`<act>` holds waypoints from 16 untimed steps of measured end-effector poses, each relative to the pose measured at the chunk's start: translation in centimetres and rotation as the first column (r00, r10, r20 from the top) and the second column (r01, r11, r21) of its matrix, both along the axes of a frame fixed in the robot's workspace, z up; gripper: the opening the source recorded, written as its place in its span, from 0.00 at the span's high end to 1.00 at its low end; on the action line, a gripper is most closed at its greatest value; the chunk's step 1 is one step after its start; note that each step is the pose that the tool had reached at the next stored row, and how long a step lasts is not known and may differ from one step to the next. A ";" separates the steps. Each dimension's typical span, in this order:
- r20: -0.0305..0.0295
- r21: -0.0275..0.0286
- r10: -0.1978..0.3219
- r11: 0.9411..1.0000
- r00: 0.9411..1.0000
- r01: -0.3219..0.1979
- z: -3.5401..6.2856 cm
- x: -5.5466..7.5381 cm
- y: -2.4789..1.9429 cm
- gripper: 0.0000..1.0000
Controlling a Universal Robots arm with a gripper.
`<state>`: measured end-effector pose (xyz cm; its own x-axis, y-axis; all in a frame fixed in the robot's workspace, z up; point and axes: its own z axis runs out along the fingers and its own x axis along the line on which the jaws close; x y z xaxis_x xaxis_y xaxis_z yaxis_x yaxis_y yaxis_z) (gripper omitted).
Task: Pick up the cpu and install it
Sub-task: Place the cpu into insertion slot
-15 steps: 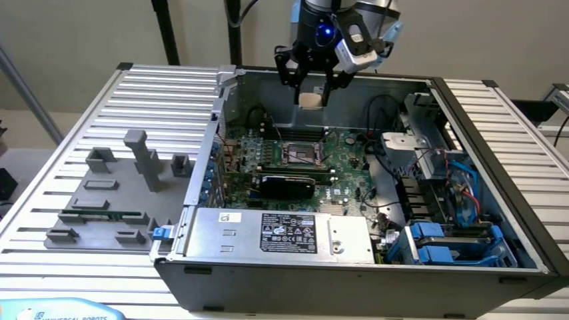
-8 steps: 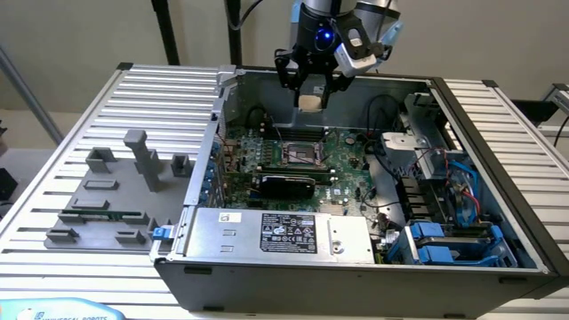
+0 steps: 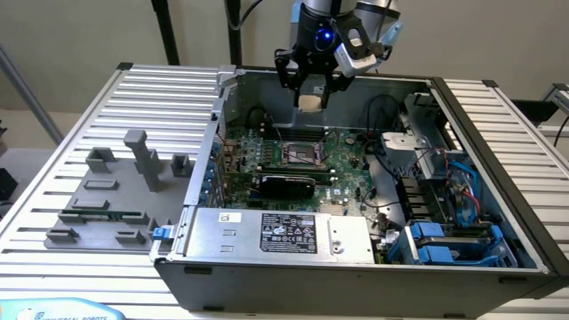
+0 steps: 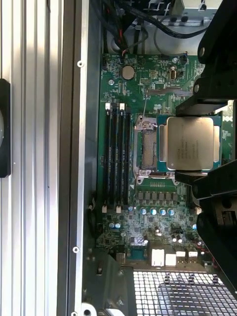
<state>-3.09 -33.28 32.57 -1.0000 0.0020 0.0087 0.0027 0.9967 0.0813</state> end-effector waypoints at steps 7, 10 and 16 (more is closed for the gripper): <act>0.000 0.000 -0.037 0.999 0.999 0.037 -0.04 0.0 0.00 0.45; -0.001 0.000 -0.091 0.996 0.996 0.091 -0.07 0.0 0.00 0.45; -0.001 0.000 -0.199 0.980 0.980 0.199 -0.15 0.0 0.00 0.45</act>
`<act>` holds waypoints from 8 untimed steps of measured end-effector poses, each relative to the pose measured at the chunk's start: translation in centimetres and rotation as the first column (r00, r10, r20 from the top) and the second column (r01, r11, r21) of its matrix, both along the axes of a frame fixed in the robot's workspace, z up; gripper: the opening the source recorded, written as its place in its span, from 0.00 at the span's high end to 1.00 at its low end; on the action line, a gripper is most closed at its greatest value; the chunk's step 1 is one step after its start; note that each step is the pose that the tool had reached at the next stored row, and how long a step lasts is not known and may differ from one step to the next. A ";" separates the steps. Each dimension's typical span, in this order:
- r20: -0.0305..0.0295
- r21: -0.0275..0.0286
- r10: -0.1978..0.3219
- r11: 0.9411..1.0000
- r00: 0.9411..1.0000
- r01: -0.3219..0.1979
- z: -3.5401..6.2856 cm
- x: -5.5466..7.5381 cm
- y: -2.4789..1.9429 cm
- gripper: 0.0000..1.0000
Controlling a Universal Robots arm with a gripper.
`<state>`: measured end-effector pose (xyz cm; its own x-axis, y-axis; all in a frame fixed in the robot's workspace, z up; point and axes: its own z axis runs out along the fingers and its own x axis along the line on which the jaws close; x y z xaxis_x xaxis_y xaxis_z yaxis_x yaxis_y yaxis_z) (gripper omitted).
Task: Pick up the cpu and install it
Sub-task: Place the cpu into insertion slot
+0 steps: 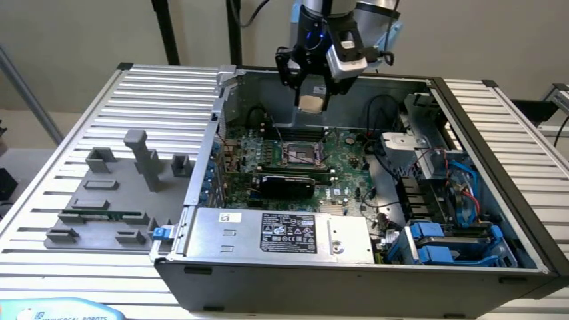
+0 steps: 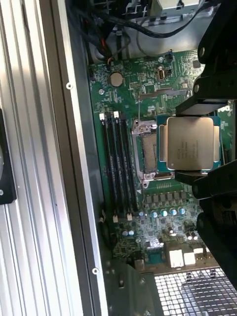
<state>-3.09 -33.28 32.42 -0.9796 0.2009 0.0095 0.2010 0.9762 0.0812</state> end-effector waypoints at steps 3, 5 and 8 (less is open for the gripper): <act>0.000 0.000 -0.054 0.999 0.999 0.054 -0.04 0.0 0.00 0.45; 0.000 0.000 -0.090 0.996 0.996 0.090 -0.08 0.0 0.00 0.45; 0.000 0.000 -0.146 0.989 0.989 0.146 -0.15 0.0 0.00 0.45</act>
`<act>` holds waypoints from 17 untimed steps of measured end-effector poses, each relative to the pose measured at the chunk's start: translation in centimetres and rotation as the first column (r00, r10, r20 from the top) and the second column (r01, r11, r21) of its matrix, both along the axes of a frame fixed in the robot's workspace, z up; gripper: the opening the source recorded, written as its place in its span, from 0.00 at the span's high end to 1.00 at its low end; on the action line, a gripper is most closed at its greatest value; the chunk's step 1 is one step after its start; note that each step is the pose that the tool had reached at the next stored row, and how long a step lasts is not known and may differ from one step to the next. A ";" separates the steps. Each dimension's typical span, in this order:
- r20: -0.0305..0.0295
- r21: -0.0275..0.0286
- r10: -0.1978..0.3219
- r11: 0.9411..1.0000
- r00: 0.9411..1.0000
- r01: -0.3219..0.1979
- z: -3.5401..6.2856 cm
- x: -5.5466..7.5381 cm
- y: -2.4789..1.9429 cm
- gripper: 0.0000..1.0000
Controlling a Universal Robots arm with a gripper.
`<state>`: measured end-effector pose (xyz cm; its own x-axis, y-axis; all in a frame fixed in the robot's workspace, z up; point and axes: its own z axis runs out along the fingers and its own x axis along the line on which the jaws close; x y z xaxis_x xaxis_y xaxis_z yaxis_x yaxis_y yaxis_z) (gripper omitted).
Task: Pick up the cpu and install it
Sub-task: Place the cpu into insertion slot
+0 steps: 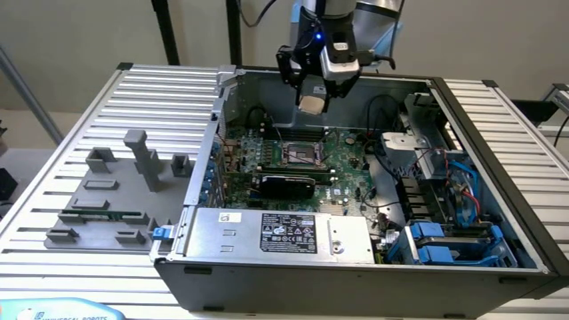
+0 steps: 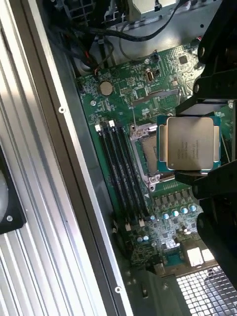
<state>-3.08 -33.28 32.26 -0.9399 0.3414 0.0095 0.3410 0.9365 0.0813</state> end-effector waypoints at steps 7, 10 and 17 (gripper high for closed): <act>0.000 0.000 -0.127 0.992 0.992 0.127 -0.17 0.0 0.00 0.45; 0.000 0.000 -0.180 0.984 0.984 0.180 -0.26 0.0 0.00 0.45; 0.000 0.000 -0.304 0.953 0.953 0.304 -0.49 0.0 0.00 0.45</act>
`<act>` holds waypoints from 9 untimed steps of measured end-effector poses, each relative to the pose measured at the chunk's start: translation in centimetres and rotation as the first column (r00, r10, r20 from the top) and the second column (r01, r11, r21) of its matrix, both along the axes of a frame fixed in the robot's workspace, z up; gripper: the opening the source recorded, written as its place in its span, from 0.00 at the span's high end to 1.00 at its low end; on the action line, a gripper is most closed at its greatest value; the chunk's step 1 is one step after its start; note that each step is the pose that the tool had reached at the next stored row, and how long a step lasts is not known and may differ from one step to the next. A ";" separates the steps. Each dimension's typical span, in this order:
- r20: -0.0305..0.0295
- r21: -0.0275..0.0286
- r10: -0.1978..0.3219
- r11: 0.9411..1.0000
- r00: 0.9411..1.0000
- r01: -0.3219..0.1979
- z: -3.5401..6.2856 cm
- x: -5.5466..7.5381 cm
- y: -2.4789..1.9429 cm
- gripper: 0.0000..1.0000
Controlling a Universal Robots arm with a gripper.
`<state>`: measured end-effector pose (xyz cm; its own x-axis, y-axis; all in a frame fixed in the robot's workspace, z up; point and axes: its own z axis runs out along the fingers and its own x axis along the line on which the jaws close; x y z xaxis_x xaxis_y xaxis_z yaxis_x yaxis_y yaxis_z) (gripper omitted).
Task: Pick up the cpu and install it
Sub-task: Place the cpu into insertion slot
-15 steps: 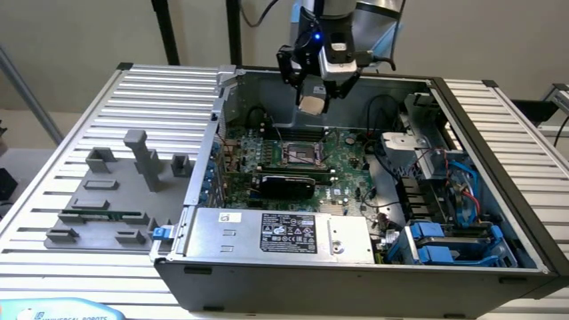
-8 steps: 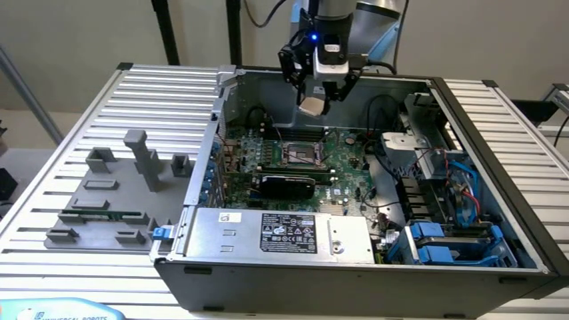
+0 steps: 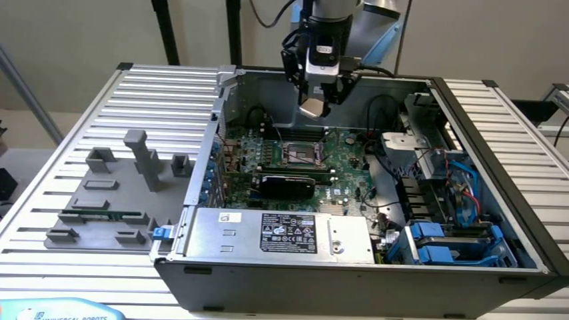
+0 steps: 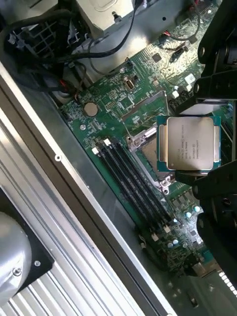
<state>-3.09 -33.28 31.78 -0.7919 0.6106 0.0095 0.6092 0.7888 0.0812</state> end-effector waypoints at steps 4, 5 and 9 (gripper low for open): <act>0.000 0.000 -0.073 0.997 0.997 0.073 -0.23 0.0 0.00 0.45; -0.001 0.000 -0.091 0.996 0.996 0.091 -0.30 0.0 0.00 0.45; -0.001 0.000 -0.163 0.987 0.987 0.163 -0.60 0.0 0.00 0.45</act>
